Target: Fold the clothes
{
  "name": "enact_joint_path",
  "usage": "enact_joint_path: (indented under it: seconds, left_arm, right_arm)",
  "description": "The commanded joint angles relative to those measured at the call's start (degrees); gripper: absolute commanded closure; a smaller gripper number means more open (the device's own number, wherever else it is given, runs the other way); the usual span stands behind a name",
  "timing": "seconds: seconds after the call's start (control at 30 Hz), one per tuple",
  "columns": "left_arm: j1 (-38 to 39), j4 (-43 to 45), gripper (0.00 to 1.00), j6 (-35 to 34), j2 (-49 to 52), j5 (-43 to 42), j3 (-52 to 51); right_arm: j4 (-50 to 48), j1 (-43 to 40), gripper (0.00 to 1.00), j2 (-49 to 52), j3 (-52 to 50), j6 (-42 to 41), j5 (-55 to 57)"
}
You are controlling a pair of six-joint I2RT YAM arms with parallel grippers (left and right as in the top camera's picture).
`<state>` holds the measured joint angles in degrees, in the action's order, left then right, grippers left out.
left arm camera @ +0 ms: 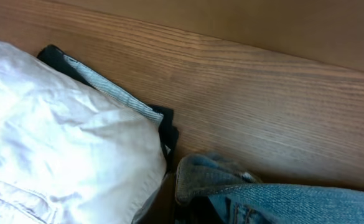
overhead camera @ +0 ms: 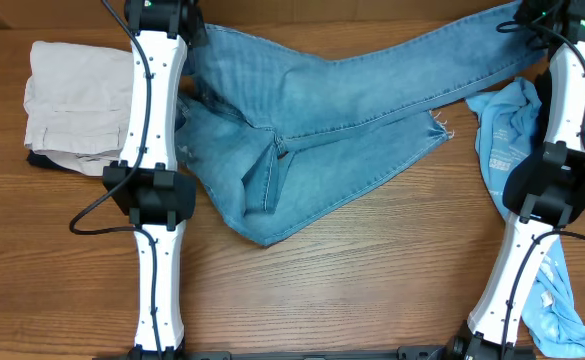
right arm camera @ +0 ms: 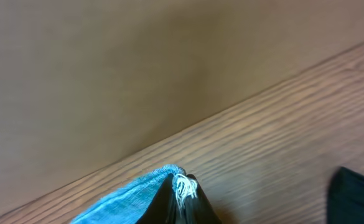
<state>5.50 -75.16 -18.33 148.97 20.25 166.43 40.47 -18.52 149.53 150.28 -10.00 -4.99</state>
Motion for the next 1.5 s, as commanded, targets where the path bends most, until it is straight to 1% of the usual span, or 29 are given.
enact_joint_path:
  seconds: [0.0, 0.1, 0.13, 0.2, 0.23, 0.3, 0.33, 0.37, 0.4, 0.43, 0.47, 0.53, 0.6, 0.7, 0.8, 0.83, 0.93, 1.07, 1.1, 1.13, 1.2, 1.23, 1.27, 1.3, 1.33, 1.37, 1.4, 1.43, 1.47]
  left_arm:
    - [-2.99, 0.79, 0.96, -2.54, 0.74, 0.92, 0.87]
    - [-4.83, 1.09, 0.96, -2.51, 0.74, 0.9, 0.87]
    - [-5.31, 1.14, 0.91, -2.51, 0.74, 0.87, 0.87]
    - [-5.64, 2.21, 0.77, -2.43, 0.74, 0.87, 0.87]
    - [-5.62, 2.69, 0.69, -2.4, 0.74, 0.87, 0.87]
    - [-5.49, 4.02, 0.35, -1.16, 0.74, 0.83, 0.87]
    - [-5.42, 4.31, 0.2, -0.46, 0.74, 0.87, 0.87]
    - [-5.42, 4.37, 0.08, -0.07, 0.74, 0.85, 0.87]
    - [-5.42, 4.37, 0.0, 0.2, 0.74, 0.85, 0.87]
    - [-5.44, 4.28, 0.0, 0.39, 0.72, 0.85, 0.87]
    - [-5.44, 3.85, 0.0, 0.55, 0.46, 0.85, 0.9]
    - [-5.64, 2.29, 0.0, 0.55, -0.92, 0.87, 1.07]
    - [-5.64, 0.83, 0.0, 0.55, -3.85, 0.9, 1.38]
    - [-5.68, -1.38, 0.0, 0.57, -12.2, 0.63, 1.38]
    - [-5.44, -4.55, 0.0, 0.57, -19.19, -2.29, 1.38]
    - [-5.44, -7.45, 0.0, 0.61, -22.86, -6.34, 1.38]
    - [-5.09, -13.29, 0.0, 4.11, -28.83, -11.96, 1.38]
    - [-3.61, -21.66, 0.0, 7.61, -31.47, -12.63, 1.38]
    - [-3.58, -21.64, 0.0, 10.1, -31.43, -14.97, 0.39]
    - [-3.58, -21.64, 0.0, 10.71, -31.28, -17.4, -0.85]
    - [-3.61, -21.64, 0.0, 10.84, -30.67, -18.99, -4.22]
    - [-3.61, -21.64, 0.04, 10.84, -30.12, -18.73, -7.89]
    - [-3.72, -21.64, 0.17, 10.45, -29.4, -17.25, -10.86]
    - [-4.0, -21.64, 0.25, 8.52, -28.3, -13.84, -13.79]
    - [-4.52, -21.57, 0.36, 6.8, -27.23, -11.06, -16.31]
    - [-5.46, -21.22, 0.47, 6.34, -26.08, -10.73, -18.62]
    - [-6.73, -20.7, 0.72, 6.58, -24.83, -12.04, -20.87]
    - [-8.22, -19.34, 0.81, 7.13, -23.65, -12.72, -22.99]
    - [-9.64, -17.33, 0.87, 7.74, -22.75, -12.68, -24.85]
  right_arm:
    - [-1.38, -1.9, 0.96, 0.28, -0.35, -0.9, 1.97]
    - [-1.16, -3.32, 0.96, 0.28, -0.35, -2.32, 1.9]
    - [-0.96, -3.58, 0.96, 0.28, -0.35, -2.27, 1.92]
    - [-0.98, -3.69, 0.96, 0.31, -0.35, -2.27, 1.92]
    - [-1.09, -3.69, 0.96, 0.31, -0.35, -2.27, 1.95]
    - [-1.33, -3.69, 0.96, 0.31, -0.35, -2.27, 1.97]
    - [-1.33, -3.69, 0.96, 0.31, -0.35, -2.27, 1.97]
    - [-1.4, -3.74, 0.96, 0.31, -0.35, -2.27, 1.97]
    - [-1.55, -3.74, 0.96, 0.31, -0.35, -2.27, 1.97]
    - [-1.62, -3.74, 0.75, 0.31, -0.35, -2.27, 1.97]
    - [-1.57, -3.74, 0.02, 0.31, -0.35, -2.34, 1.9]
    - [-0.72, -3.85, 0.0, -0.11, -0.26, -5.16, 1.18]
    - [0.13, -3.98, 0.0, -1.36, -0.15, -5.31, -2.01]
    - [4.09, -4.0, 0.0, -6.64, 0.48, -5.31, -3.21]
    - [13.29, -4.0, 0.0, -12.92, 1.66, -5.29, -3.23]
    - [16.96, -3.82, 0.0, -15.23, 1.66, -5.27, -3.72]
    - [27.04, -3.34, 0.0, -21.09, 1.68, -5.27, -7.02]
    - [36.83, -2.12, 0.0, -25.27, 1.68, -5.01, -11.67]
    - [38.56, -1.64, 0.0, -25.35, 1.68, -4.81, -11.67]
    - [39.74, -1.16, 0.0, -25.35, 1.66, -4.7, -11.61]
    - [40.63, -0.24, 0.0, -25.33, 1.18, -4.37, -11.58]
    - [40.68, 0.13, 0.0, -25.33, 1.18, -4.37, -11.58]
    - [40.7, 0.33, 0.0, -25.33, 1.18, -4.31, -11.58]
    - [40.83, 0.55, 0.0, -25.33, 1.18, -3.45, -11.61]
    - [41.03, 0.63, 0.0, -25.33, 1.18, -3.3, -11.61]
    - [41.33, 0.63, 0.0, -25.33, 1.18, -3.26, -11.47]
    - [41.57, 0.63, 0.0, -25.33, 1.18, -3.26, -10.88]
    - [41.92, 0.63, 0.0, -25.33, 1.18, -3.26, -9.97]
    - [42.23, 0.63, 0.0, -25.33, 1.18, -3.28, -9.44]
